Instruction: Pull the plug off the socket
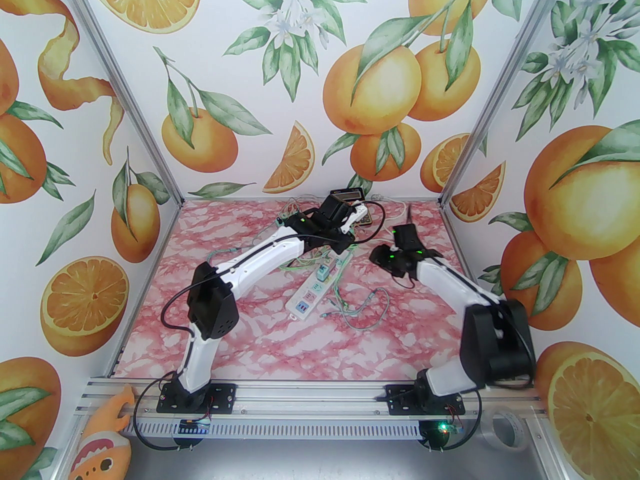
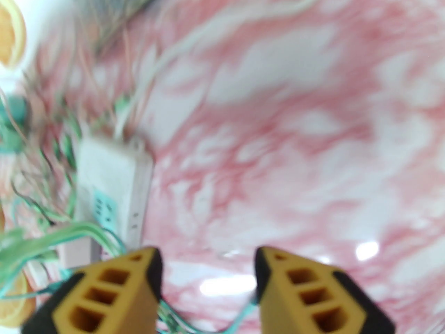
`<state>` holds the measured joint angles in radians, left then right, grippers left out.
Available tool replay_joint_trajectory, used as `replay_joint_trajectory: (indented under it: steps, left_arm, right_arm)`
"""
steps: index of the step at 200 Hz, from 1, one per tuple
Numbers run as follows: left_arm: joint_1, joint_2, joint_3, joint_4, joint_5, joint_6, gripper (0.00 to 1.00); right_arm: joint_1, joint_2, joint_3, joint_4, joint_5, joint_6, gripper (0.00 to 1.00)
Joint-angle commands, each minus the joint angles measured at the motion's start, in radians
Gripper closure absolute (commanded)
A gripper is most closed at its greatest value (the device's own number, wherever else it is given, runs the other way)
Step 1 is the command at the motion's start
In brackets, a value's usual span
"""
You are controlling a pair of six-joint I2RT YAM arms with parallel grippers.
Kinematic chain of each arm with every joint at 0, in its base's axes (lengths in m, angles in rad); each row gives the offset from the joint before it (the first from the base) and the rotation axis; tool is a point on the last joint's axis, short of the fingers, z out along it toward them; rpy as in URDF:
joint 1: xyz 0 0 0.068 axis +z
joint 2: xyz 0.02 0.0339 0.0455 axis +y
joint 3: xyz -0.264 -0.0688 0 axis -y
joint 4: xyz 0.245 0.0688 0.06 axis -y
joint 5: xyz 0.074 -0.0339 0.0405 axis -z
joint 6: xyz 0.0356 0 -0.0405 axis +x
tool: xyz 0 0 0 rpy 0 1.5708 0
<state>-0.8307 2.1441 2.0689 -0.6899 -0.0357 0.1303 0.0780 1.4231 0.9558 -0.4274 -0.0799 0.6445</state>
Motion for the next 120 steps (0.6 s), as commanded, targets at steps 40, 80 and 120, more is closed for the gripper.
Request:
replay_joint_trajectory:
  steps: [40, 80, 120]
  left_arm:
    - [-0.054, 0.190, 0.248, -0.042, 0.053, 0.039, 0.91]
    - [-0.086, 0.256, 0.262, -0.008, 0.105, -0.011, 0.87]
    - [-0.136, 0.320, 0.265, -0.005, 0.104, -0.013, 0.82]
  right_arm:
    - [-0.098, -0.220, -0.076, -0.123, 0.196, 0.021, 0.27]
    - [-0.143, -0.315, -0.111, -0.139, 0.229, 0.028, 0.21]
    - [-0.153, -0.339, -0.114, -0.155, 0.223, 0.027, 0.19]
